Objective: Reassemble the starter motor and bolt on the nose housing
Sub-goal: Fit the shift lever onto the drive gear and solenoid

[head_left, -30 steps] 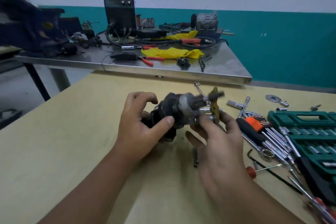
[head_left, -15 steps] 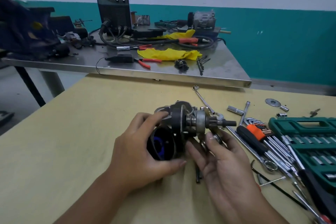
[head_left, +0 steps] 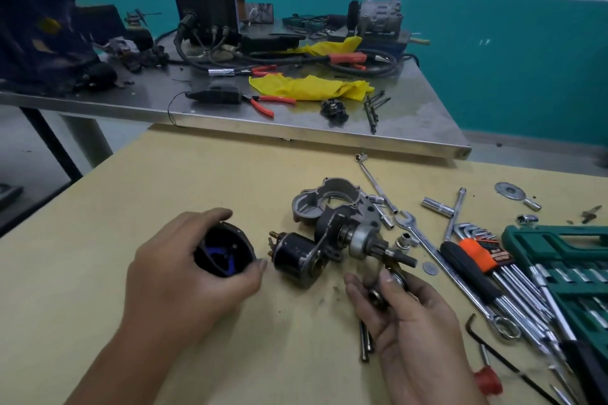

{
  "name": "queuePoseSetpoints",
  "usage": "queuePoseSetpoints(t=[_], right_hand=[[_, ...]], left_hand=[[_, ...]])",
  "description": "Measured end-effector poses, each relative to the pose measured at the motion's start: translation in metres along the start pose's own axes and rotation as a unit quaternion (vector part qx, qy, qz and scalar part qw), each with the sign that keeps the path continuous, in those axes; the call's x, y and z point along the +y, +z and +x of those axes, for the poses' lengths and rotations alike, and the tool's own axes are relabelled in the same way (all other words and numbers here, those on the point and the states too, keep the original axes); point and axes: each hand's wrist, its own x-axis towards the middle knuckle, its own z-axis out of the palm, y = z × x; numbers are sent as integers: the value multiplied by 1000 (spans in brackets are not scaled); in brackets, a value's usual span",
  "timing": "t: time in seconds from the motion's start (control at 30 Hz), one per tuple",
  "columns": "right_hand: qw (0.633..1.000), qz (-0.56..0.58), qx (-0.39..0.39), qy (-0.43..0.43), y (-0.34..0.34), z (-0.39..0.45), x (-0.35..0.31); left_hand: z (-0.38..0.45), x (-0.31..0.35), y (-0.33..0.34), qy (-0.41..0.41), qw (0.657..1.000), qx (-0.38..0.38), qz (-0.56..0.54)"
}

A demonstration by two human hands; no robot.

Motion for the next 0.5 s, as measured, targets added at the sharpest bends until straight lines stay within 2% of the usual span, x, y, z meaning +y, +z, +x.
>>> queuePoseSetpoints(t=[0.1, 0.17, 0.3, 0.4, 0.5], right_hand=[[1000, 3, 7, -2, -2, 0, 1], [1000, 11, 11, -4, -3, -2, 1], [999, 21, 40, -8, -7, -4, -3], [998, 13, 57, -11, -9, -8, -8], [998, -4, 55, -8, -8, -16, -12]], left_hand=[[3, -3, -3, -70, 997, -12, 31], [4, -4, -7, -99, 992, -54, 59], [5, 0, -10, -89, 974, -142, 153], [8, 3, -13, -100, 966, -173, 165], [15, 6, -19, -98, 945, -245, 192]])
